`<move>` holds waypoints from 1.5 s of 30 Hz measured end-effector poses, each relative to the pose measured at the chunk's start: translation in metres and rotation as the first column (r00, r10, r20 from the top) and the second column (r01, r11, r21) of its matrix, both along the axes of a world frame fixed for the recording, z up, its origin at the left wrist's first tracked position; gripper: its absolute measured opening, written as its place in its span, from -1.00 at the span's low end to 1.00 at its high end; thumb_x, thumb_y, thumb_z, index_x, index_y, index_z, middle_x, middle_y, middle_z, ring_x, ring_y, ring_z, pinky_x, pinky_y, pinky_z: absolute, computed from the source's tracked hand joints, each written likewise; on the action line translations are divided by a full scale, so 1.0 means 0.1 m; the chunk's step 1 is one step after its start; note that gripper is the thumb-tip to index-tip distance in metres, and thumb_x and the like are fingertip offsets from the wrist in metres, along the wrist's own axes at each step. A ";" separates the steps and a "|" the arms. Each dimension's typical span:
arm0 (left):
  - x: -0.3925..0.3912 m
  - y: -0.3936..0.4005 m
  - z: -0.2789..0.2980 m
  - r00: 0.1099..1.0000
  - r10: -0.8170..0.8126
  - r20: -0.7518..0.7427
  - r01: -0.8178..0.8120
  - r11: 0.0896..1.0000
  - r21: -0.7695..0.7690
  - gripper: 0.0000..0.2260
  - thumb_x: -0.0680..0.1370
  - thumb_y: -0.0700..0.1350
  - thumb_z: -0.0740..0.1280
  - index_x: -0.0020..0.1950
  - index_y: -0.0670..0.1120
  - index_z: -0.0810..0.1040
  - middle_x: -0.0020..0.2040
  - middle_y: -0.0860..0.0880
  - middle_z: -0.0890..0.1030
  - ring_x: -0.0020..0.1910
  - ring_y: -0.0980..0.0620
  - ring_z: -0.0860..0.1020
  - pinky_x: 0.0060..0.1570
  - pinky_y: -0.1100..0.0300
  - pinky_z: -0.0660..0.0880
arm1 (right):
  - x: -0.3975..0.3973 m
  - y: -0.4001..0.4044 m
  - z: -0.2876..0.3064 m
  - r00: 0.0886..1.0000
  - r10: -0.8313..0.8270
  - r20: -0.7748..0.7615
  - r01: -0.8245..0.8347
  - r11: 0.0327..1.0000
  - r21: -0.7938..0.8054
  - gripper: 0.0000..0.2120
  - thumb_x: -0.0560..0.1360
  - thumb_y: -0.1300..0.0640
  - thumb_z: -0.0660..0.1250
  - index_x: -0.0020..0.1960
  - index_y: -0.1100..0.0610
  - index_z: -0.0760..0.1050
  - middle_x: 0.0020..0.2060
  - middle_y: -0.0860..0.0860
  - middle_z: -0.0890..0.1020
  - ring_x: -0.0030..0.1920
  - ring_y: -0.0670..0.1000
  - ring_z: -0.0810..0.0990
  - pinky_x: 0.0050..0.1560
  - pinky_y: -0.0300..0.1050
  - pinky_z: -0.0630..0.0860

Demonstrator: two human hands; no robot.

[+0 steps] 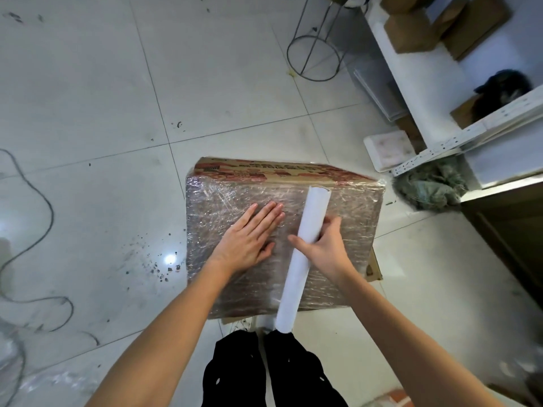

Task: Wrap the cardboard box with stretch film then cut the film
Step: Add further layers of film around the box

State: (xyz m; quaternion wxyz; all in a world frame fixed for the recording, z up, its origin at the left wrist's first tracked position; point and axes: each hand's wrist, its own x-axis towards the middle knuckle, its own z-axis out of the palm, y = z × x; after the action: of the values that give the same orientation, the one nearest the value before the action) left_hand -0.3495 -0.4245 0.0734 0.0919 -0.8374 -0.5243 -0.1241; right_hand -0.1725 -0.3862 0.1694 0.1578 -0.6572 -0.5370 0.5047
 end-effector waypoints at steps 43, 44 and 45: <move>0.30 0.11 -0.14 0.997 -0.073 -0.009 0.073 0.996 -0.053 -0.42 0.62 0.12 -0.06 0.52 -0.23 0.03 0.53 -0.18 0.06 0.52 -0.08 0.01 0.49 0.00 -0.10 | 0.55 0.28 -0.12 0.981 0.188 0.040 -0.184 0.980 -0.080 -0.75 0.40 0.04 0.48 -0.11 0.02 0.40 -0.22 -0.09 0.56 -0.22 -0.14 0.53 -0.28 -0.33 0.43; 0.31 0.09 -0.14 0.997 -0.072 -0.017 0.071 0.996 -0.051 -0.41 0.63 0.12 -0.07 0.53 -0.24 0.00 0.54 -0.19 0.01 0.52 -0.09 0.00 0.50 0.00 -0.11 | 0.59 0.28 -0.11 0.979 0.189 0.069 -0.184 0.980 -0.076 -0.72 0.38 0.00 0.49 -0.09 0.01 0.40 -0.21 -0.11 0.55 -0.20 -0.13 0.53 -0.27 -0.32 0.41; 0.32 0.06 -0.14 0.997 -0.067 -0.026 0.066 0.997 -0.050 -0.40 0.63 0.12 -0.10 0.53 -0.24 -0.05 0.55 -0.20 -0.05 0.52 -0.09 -0.02 0.50 0.00 -0.13 | 0.63 0.28 -0.12 0.979 0.180 0.099 -0.173 0.982 -0.068 -0.66 0.35 -0.04 0.50 -0.04 0.03 0.41 -0.19 -0.11 0.56 -0.17 -0.10 0.54 -0.24 -0.28 0.43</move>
State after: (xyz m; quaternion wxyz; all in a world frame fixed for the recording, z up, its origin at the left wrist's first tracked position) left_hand -0.3170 -0.4186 0.0599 0.0742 -0.8581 -0.4976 -0.1026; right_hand -0.1096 -0.3578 0.1577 0.0646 -0.6369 -0.5855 0.4974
